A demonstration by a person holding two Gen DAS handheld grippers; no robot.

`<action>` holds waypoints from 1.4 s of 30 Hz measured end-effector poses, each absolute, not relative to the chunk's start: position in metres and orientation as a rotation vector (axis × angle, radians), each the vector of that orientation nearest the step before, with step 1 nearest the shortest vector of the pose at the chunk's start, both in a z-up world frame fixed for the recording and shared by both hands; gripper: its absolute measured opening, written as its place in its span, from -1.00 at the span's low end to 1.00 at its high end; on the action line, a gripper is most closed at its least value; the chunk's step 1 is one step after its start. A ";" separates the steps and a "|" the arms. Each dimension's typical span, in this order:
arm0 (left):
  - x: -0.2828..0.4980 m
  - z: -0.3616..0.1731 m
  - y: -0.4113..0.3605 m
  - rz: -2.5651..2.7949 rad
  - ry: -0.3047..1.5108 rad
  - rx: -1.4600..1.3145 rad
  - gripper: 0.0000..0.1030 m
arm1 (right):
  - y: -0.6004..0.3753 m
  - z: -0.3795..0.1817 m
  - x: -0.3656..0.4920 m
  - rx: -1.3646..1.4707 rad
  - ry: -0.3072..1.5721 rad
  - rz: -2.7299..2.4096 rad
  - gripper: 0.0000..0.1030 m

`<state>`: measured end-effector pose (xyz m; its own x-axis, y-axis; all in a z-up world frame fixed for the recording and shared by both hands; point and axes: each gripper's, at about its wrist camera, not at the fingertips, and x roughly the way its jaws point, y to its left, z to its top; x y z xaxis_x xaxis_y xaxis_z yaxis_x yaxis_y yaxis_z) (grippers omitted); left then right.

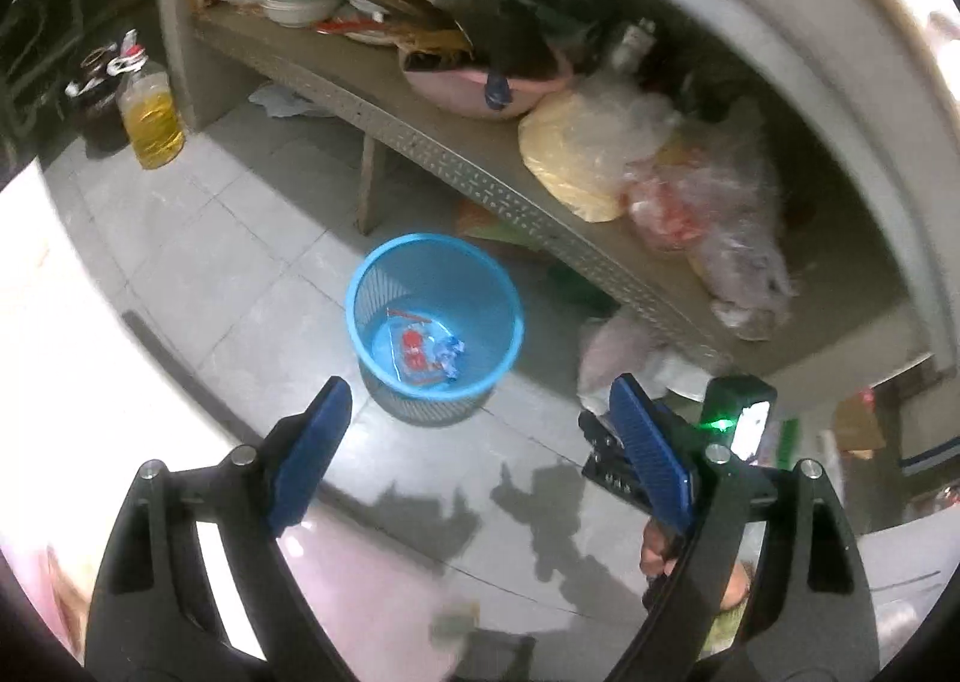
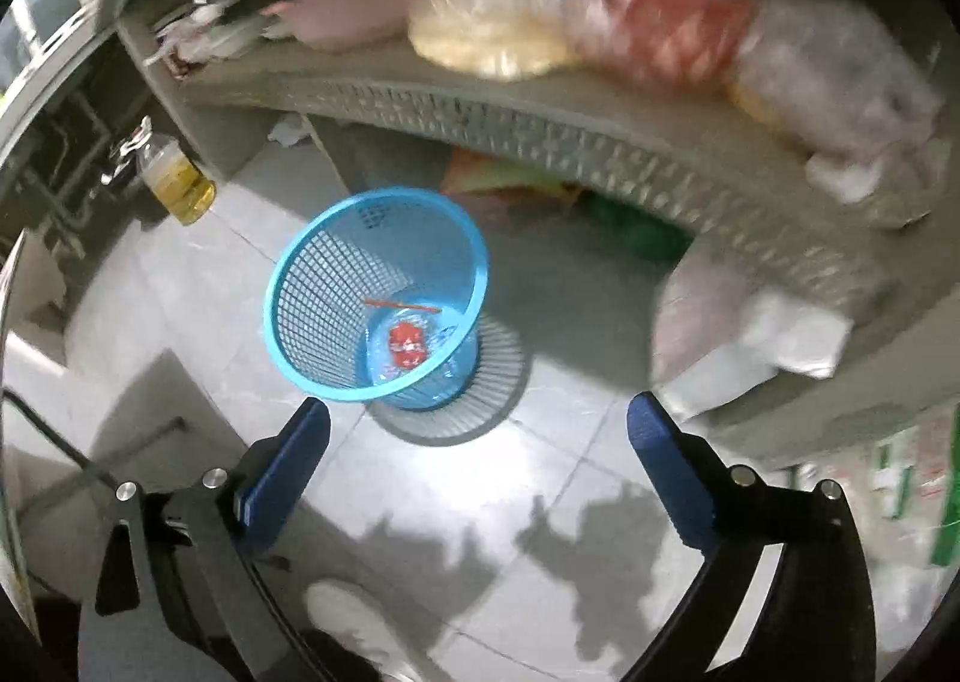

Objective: Collect trash
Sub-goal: 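Move both open tools back over the table, then grasp the orange peel with the left tool while the right grasps a clear pink-printed bag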

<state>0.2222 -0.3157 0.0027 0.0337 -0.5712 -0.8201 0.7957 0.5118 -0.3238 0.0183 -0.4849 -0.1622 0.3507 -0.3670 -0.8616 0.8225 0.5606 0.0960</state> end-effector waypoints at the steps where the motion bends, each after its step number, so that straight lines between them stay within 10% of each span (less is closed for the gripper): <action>1: 0.218 0.010 -0.293 -1.068 1.095 0.215 0.62 | -0.474 -0.151 0.016 0.500 0.911 -0.854 0.87; 13: 0.137 0.049 -0.027 -0.791 0.762 -0.026 0.71 | -0.371 -0.031 -0.005 0.214 0.563 -0.503 0.87; 26: 0.107 -0.009 0.082 -0.584 0.725 -0.056 0.71 | -0.238 -0.010 0.072 0.383 0.790 0.229 0.79; 42: 0.124 -0.052 0.071 -0.674 0.753 -0.119 -0.18 | -0.216 -0.081 0.121 0.954 1.081 0.207 0.10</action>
